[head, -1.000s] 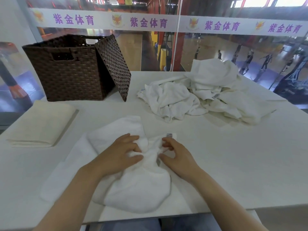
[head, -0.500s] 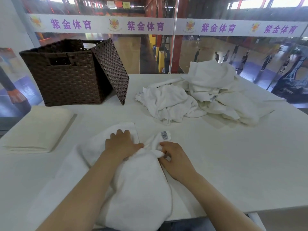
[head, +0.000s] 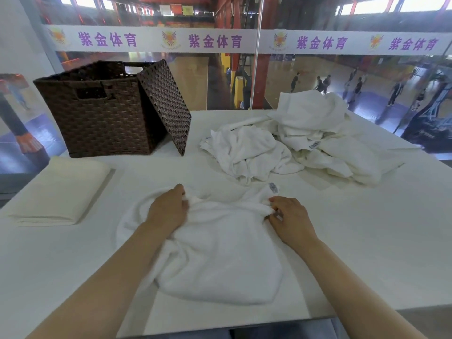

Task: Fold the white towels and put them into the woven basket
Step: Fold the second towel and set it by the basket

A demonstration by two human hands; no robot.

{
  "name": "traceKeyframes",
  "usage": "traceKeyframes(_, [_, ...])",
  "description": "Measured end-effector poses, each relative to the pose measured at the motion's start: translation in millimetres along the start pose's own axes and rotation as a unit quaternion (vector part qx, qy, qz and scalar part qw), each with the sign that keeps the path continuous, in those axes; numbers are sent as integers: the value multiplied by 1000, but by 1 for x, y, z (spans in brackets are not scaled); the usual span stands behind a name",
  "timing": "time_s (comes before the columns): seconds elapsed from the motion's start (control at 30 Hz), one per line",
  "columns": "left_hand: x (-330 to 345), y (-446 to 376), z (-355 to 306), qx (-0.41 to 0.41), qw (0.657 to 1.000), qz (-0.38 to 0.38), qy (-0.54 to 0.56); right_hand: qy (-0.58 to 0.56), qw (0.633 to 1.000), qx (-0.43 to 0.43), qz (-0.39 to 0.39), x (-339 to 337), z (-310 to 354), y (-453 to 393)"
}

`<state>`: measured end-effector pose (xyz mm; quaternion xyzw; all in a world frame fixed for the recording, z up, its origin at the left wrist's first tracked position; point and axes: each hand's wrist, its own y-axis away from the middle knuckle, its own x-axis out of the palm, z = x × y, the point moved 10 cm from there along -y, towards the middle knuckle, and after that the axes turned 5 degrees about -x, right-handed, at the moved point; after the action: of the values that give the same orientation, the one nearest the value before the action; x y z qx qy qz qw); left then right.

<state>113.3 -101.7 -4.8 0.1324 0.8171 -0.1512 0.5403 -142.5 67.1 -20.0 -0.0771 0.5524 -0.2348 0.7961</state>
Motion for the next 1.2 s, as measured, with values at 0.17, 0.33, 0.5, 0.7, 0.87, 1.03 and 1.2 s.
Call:
traceKeyframes(0.17, [-16, 10, 25, -11, 995, -68, 69, 37, 990, 129, -38, -30, -62, 8])
traceKeyframes(0.33, [-19, 15, 47, -51, 992, -40, 107, 80, 961, 260, -42, -59, -116, 28])
traceKeyframes(0.5, [-30, 5, 47, -47, 975, -69, 204, -24, 978, 204, -36, -56, -92, 10])
traceKeyframes(0.7, [-17, -23, 41, -45, 995, -55, -77, -63, 989, 128, -28, -52, -39, -24])
traceKeyframes(0.87, [8, -30, 43, -56, 993, 66, -81, -53, 983, 134, 110, -12, -35, -37])
traceKeyframes(1.03, [17, -34, 52, -82, 981, 171, 43, -44, 974, 161, 156, 5, -41, -38])
traceKeyframes(1.2, [12, -32, 25, -28, 970, 114, 213, -20, 971, 166, 173, 8, -39, -40])
